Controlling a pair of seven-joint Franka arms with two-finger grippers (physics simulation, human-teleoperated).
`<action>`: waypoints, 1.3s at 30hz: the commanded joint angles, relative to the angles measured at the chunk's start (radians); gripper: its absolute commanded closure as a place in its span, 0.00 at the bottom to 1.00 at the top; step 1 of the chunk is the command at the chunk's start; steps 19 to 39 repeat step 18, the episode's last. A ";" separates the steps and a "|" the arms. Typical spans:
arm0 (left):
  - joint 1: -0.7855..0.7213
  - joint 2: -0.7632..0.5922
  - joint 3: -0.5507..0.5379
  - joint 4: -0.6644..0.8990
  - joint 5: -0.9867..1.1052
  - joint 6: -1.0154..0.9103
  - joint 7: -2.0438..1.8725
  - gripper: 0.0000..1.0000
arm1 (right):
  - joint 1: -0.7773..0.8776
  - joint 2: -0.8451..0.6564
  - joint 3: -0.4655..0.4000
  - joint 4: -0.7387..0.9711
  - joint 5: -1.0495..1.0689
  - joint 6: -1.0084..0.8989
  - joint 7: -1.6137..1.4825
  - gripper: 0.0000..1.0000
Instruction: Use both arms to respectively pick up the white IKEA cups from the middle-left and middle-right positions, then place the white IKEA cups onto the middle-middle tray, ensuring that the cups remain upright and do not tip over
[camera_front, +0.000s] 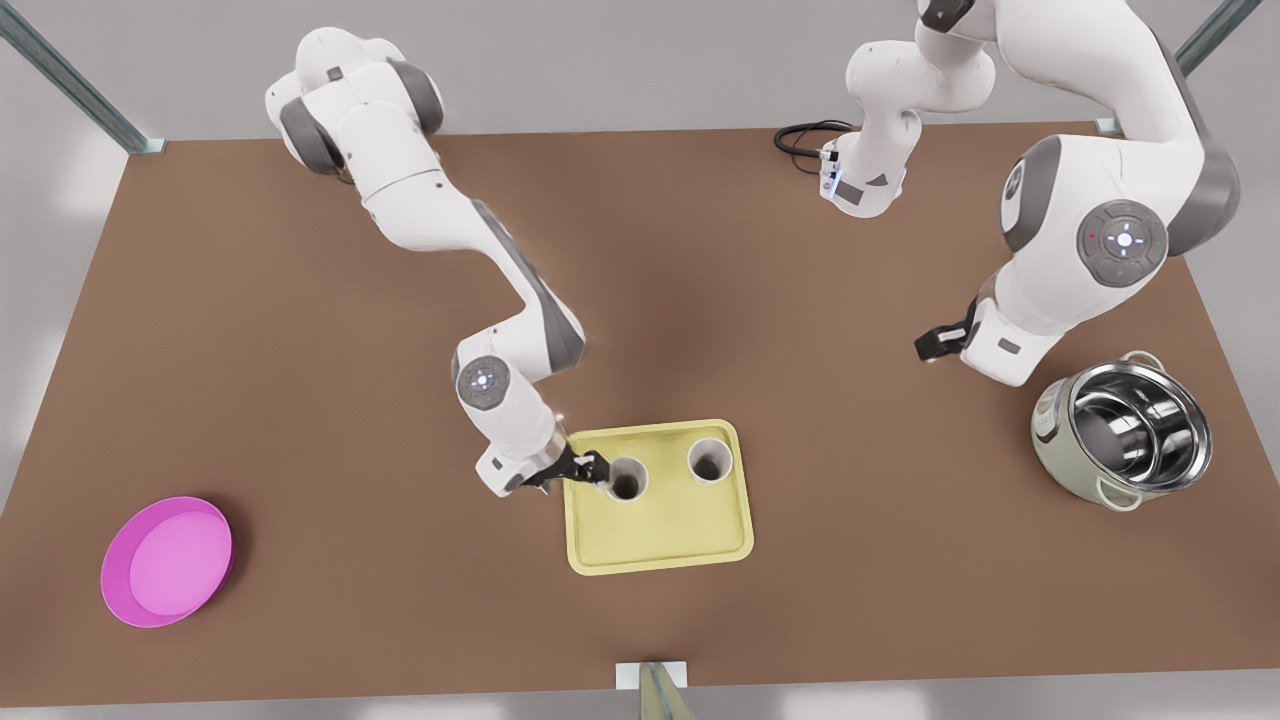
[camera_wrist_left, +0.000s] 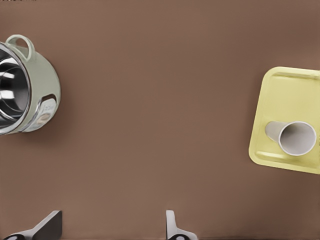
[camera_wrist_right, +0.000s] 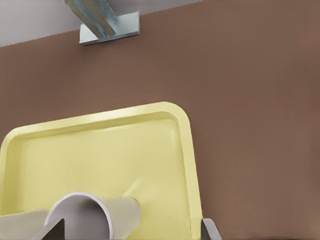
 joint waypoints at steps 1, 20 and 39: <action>0.001 0.000 0.000 0.001 -0.017 -0.014 0.381 0.00 | -0.091 -0.043 -0.005 -0.005 -0.012 -0.311 -0.243 0.00; 0.033 0.029 -0.007 -0.002 -0.054 -0.045 0.378 0.00 | -0.430 -0.630 -0.029 -0.208 -0.230 -0.813 -0.570 0.00; 0.033 0.029 -0.007 -0.002 -0.054 -0.045 0.378 0.00 | -0.430 -0.630 -0.029 -0.208 -0.230 -0.813 -0.570 0.00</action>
